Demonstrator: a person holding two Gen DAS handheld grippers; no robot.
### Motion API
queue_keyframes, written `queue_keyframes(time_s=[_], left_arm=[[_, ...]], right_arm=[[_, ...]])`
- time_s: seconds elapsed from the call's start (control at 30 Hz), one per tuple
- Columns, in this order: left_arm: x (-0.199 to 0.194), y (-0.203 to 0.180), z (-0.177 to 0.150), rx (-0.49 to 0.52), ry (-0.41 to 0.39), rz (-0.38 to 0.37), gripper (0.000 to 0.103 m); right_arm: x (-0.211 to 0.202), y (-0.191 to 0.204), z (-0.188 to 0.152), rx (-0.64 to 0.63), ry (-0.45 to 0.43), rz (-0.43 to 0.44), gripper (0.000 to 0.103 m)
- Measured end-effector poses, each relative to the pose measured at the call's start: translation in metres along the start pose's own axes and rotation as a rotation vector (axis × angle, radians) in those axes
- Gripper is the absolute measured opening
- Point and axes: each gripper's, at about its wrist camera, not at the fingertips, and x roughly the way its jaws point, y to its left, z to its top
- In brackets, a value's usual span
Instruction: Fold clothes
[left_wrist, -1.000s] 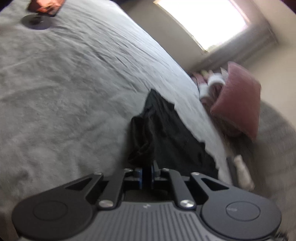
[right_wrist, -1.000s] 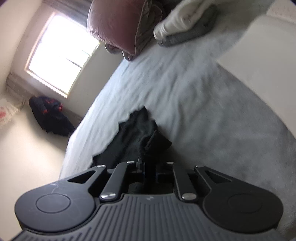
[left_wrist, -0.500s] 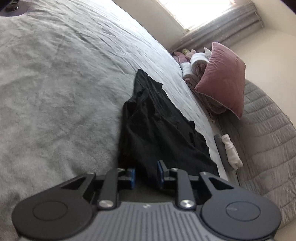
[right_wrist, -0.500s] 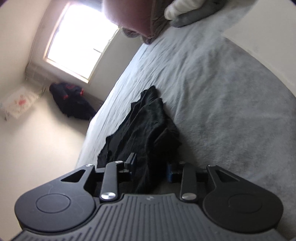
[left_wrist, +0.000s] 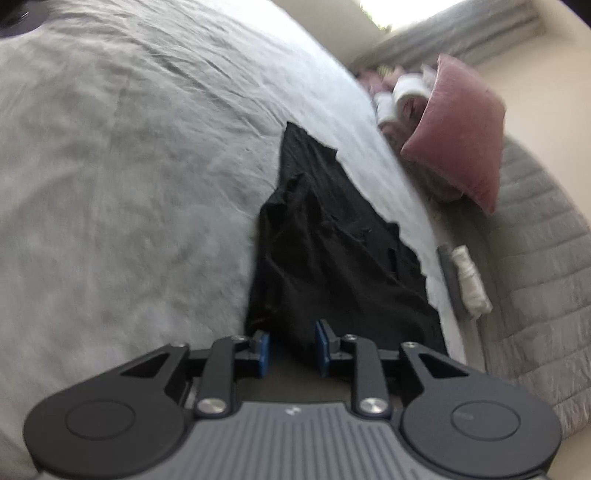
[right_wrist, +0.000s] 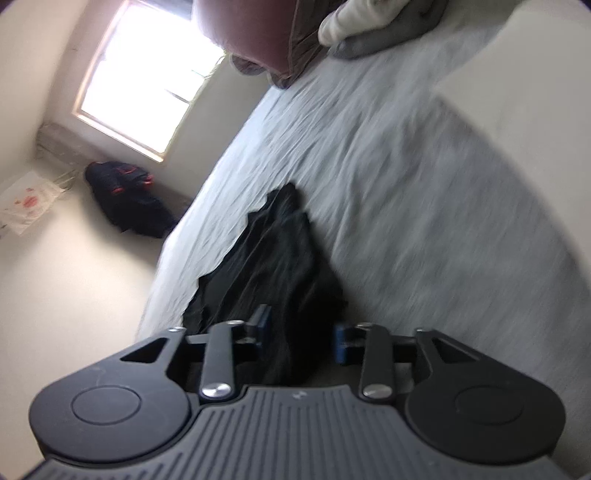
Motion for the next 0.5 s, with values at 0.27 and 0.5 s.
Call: queue_keyframes(time_s=[0.27,0.5], left_arm=[[0.027,-0.024,0.096,0.189,-0.014,0.111,0.056],[0.084,-0.044,0.151,0.349,-0.048,0.124,0.056]], right_arm=[[0.03,0.036,0.062,-0.198,0.051,-0.066,0.057],[0.094,0.057,0.092,-0.315,0.134,-0.013,0.057]])
